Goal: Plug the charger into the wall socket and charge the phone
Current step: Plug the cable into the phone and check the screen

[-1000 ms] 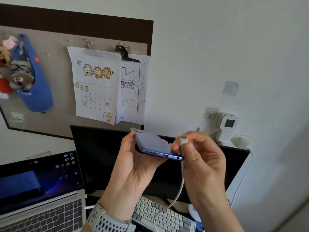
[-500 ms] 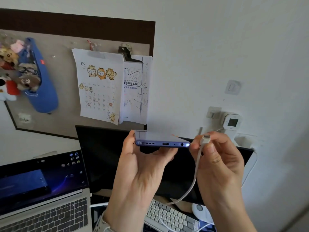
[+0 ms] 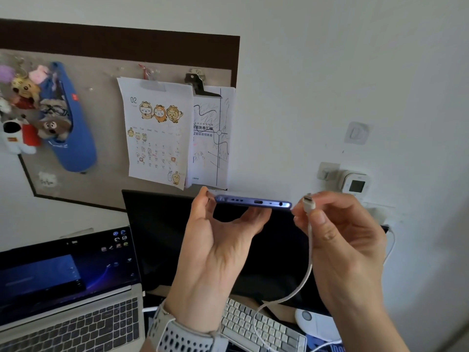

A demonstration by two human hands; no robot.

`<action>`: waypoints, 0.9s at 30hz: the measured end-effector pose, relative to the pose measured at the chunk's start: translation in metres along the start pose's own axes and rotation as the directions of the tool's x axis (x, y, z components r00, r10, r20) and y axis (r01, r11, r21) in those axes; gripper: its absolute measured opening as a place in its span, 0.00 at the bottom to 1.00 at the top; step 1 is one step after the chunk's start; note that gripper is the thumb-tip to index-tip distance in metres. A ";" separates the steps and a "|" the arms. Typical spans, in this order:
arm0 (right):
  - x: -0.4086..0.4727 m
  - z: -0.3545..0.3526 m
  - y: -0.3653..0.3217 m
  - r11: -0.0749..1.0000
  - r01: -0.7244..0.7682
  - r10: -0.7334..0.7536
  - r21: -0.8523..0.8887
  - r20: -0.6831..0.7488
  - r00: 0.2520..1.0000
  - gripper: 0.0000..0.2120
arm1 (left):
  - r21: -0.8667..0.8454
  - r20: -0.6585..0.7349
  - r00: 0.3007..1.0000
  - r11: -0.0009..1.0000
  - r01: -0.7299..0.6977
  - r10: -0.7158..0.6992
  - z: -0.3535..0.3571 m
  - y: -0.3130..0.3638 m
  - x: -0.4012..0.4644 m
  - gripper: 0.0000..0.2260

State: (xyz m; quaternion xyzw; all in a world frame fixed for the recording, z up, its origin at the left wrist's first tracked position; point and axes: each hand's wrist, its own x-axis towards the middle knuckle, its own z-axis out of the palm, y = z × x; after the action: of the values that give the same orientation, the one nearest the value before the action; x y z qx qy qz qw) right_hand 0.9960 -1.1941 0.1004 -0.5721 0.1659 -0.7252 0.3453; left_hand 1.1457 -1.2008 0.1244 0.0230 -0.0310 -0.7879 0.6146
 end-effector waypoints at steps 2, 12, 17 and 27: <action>0.007 0.000 -0.005 0.997 0.031 -0.031 -0.074 0.004 1.000 0.07 | 0.020 -0.029 0.999 0.999 -0.033 0.034 0.003 0.004 0.005 0.24; 0.037 0.016 -0.040 0.873 0.300 -0.180 -0.384 0.319 0.931 0.07 | 0.035 -0.057 0.993 0.995 -0.098 0.100 0.005 0.012 0.015 0.19; 0.034 0.017 -0.035 0.862 0.298 -0.134 -0.409 0.383 0.914 0.06 | 0.027 0.028 0.996 0.996 -0.083 0.083 -0.003 0.017 0.016 0.28; 0.029 0.010 -0.026 0.859 0.217 -0.049 -0.463 0.348 0.936 0.06 | 0.196 0.201 0.932 0.920 -0.341 0.302 -0.002 0.036 0.014 0.30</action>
State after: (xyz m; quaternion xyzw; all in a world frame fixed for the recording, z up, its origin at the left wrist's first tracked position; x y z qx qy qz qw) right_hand 0.9947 -1.1944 0.1407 -0.7626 0.2464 -0.5768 0.1584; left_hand 1.1774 -1.2228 0.1250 0.0218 -0.1757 -0.6662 0.7245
